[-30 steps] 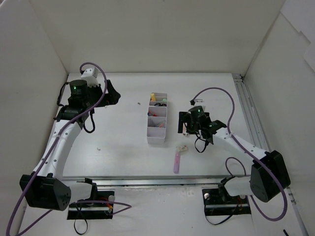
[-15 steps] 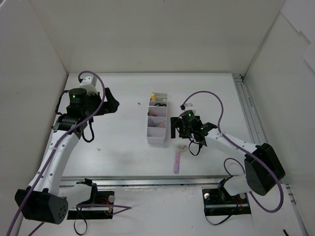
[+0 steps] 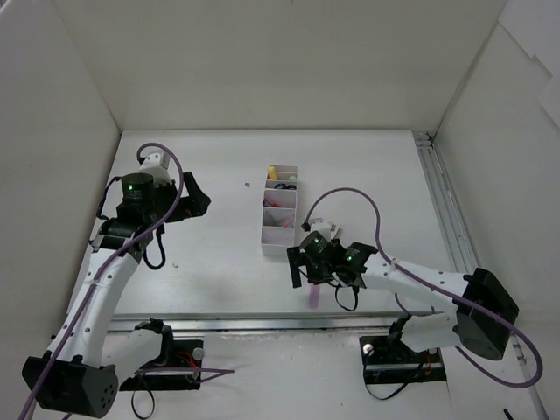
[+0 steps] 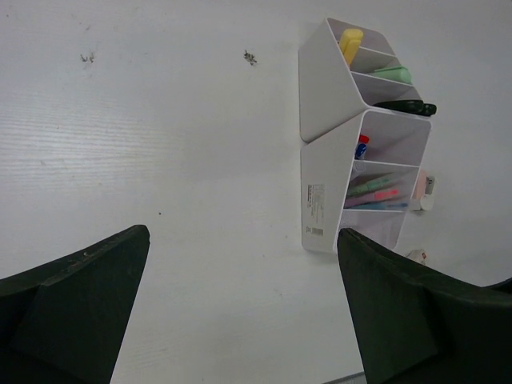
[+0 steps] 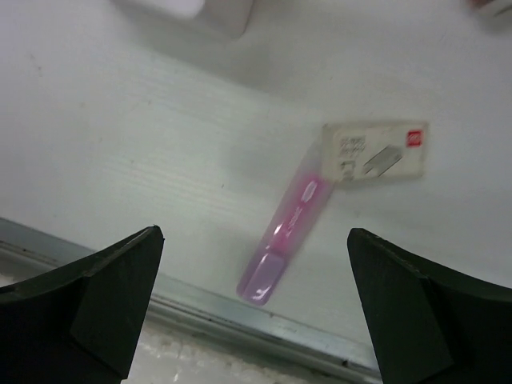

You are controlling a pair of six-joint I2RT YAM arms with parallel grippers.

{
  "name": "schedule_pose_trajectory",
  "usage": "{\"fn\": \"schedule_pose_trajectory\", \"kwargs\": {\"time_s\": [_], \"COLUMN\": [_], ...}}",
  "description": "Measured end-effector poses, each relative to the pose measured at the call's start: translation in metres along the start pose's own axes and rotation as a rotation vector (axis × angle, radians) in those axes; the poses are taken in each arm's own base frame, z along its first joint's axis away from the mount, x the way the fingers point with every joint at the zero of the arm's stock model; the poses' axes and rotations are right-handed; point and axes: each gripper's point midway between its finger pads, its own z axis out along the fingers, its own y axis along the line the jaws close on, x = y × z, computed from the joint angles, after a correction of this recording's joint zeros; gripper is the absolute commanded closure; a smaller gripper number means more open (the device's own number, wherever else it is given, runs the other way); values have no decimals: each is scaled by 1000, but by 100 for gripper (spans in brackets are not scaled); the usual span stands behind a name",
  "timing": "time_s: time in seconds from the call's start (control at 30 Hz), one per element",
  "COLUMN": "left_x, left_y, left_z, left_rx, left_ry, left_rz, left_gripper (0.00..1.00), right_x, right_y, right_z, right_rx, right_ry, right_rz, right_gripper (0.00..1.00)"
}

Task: Sort the stationery into containers
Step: Pick up the pen from the corner of the board.

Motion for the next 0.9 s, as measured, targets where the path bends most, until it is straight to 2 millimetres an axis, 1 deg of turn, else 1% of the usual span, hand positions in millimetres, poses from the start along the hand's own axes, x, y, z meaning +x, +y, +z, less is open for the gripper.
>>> {"fn": "schedule_pose_trajectory", "kwargs": {"time_s": [0.1,0.17,0.27,0.3,0.33,0.37,0.43,0.47,0.53,0.57,0.63,0.67,0.73,0.8,0.9], "left_x": [11,18,23,23,23,23,25,25,25,25,27,28,30,32,37], "left_y": [1,1,0,0,0,0,1,1,1,1,0,-2,-7,-16,-36], "left_z": [-8,-14,-23,-25,-27,-30,-33,-35,-36,-36,-35,-35,-34,-33,-32], "left_rx": [2,5,9,11,10,7,2,2,3,3,13,22,56,110,234], "left_ry": [6,9,7,1,-3,-5,-6,-7,-8,-8,0,5,19,37,74], "left_rz": [-4,-7,-9,-8,-7,-7,-6,-6,-5,-5,-1,3,12,27,50], "left_gripper": [0,0,1,1,0,1,0,1,1,0,1,0,1,1,1], "right_x": [31,53,76,81,84,81,76,73,69,68,67,66,57,39,-2], "right_y": [11,9,-1,-4,-9,-6,0,3,6,7,5,3,1,3,15], "right_z": [-4,-2,7,13,17,18,23,25,28,28,26,23,13,-3,-38], "right_rx": [-3,27,110,141,178,182,193,195,197,197,200,199,177,128,-3], "right_ry": [50,94,148,159,163,153,130,120,103,100,96,94,79,41,-52], "right_rz": [8,25,37,38,26,32,42,45,44,42,26,14,-23,-51,-108], "right_gripper": [3,4,11,26,40,54,62,73,82,90,94,100,100,100,100]}}
